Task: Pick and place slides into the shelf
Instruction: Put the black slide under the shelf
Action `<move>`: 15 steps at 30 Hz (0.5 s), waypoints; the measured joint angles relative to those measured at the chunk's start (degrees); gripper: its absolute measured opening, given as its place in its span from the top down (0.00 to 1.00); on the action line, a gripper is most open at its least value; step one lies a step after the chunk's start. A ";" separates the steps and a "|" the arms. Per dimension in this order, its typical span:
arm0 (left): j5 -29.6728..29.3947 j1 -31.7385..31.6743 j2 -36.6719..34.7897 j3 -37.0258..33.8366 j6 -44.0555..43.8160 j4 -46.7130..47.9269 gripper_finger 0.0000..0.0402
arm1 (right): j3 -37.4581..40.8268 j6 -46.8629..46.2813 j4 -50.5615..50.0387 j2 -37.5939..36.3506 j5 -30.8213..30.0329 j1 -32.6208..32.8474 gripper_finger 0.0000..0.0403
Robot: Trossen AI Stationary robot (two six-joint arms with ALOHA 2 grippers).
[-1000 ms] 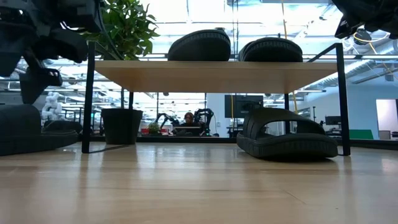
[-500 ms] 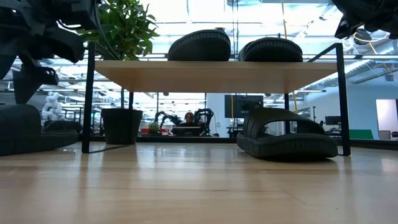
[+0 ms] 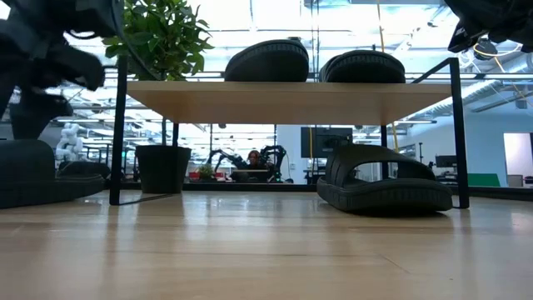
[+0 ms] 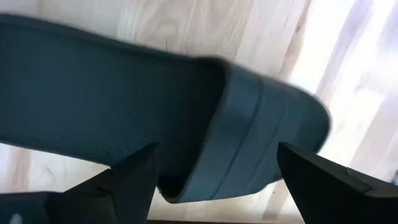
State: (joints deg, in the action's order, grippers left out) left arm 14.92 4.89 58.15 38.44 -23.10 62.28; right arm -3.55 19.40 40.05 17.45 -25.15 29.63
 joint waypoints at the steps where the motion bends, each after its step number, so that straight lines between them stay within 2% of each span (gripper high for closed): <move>1: 0.08 0.29 0.00 -0.88 -0.46 -0.43 0.21 | 0.00 -0.12 0.00 0.00 0.02 0.00 1.00; 9: 4.22 1.31 -0.04 -5.78 -1.63 -5.17 0.28 | 0.00 -0.17 0.01 -0.02 0.02 0.00 1.00; 12: 4.55 1.31 -0.20 -5.29 -0.85 -5.20 0.38 | 0.00 -0.06 0.13 0.00 0.02 0.00 1.00; 15: 4.83 1.31 -0.20 -4.49 1.07 -5.07 0.55 | 0.00 0.04 0.52 -0.02 0.02 0.00 1.00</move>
State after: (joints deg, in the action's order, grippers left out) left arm 19.75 6.20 57.95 33.96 -22.03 57.21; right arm -3.55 19.44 40.58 17.43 -25.12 29.63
